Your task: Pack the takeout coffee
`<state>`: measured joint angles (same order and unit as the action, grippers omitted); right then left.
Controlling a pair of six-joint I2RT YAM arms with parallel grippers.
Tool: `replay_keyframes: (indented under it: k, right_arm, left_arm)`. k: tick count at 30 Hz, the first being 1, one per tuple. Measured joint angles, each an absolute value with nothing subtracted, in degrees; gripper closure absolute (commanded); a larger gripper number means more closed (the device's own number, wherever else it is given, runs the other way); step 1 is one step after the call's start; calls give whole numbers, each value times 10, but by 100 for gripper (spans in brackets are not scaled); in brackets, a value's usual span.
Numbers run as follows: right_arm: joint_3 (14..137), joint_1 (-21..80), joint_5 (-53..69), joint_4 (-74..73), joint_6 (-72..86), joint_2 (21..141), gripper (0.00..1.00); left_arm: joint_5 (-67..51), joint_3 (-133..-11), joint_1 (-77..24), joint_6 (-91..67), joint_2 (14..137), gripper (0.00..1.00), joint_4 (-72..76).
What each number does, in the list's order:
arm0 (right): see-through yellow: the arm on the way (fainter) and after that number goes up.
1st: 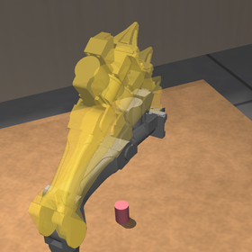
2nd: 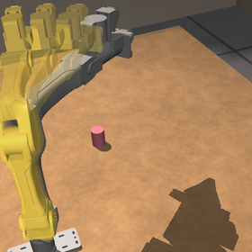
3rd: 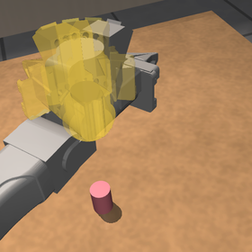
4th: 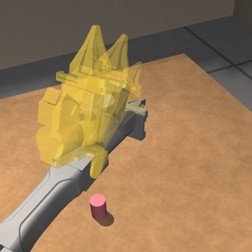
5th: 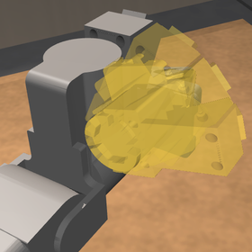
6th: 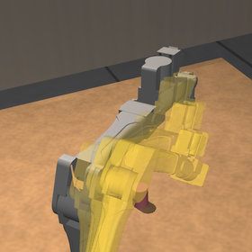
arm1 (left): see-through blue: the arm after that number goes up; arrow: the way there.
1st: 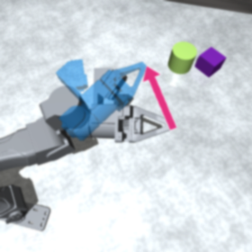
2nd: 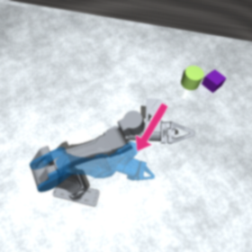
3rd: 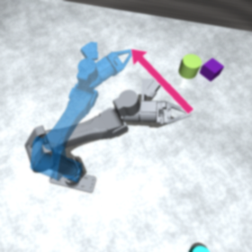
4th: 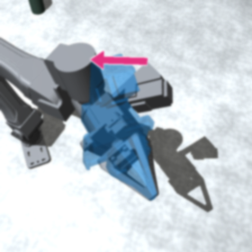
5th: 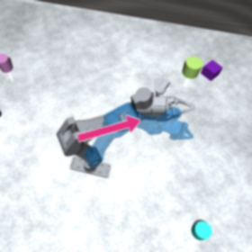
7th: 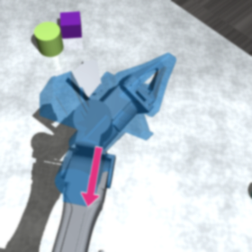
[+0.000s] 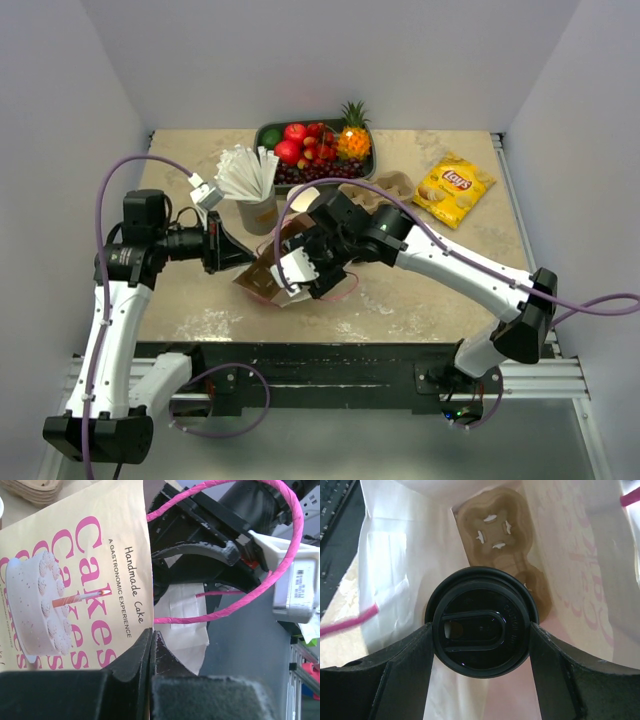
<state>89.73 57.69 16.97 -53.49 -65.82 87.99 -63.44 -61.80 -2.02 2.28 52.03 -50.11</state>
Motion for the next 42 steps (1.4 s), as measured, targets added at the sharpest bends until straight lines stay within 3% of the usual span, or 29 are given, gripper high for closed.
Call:
replay_keyframes:
  k: [20, 26, 42]
  right_arm:
    - [818, 576, 129, -357, -638, 897, 53]
    - [810, 574, 130, -354, -594, 891, 54]
    - [769, 569, 80, -276, -451, 880, 55]
  left_arm:
    - [-646, -618, -20, 34, 572, 100, -518]
    - [-642, -665, -20, 46, 595, 100, -523]
    - [-629, -653, -27, 145, 554, 100, -589]
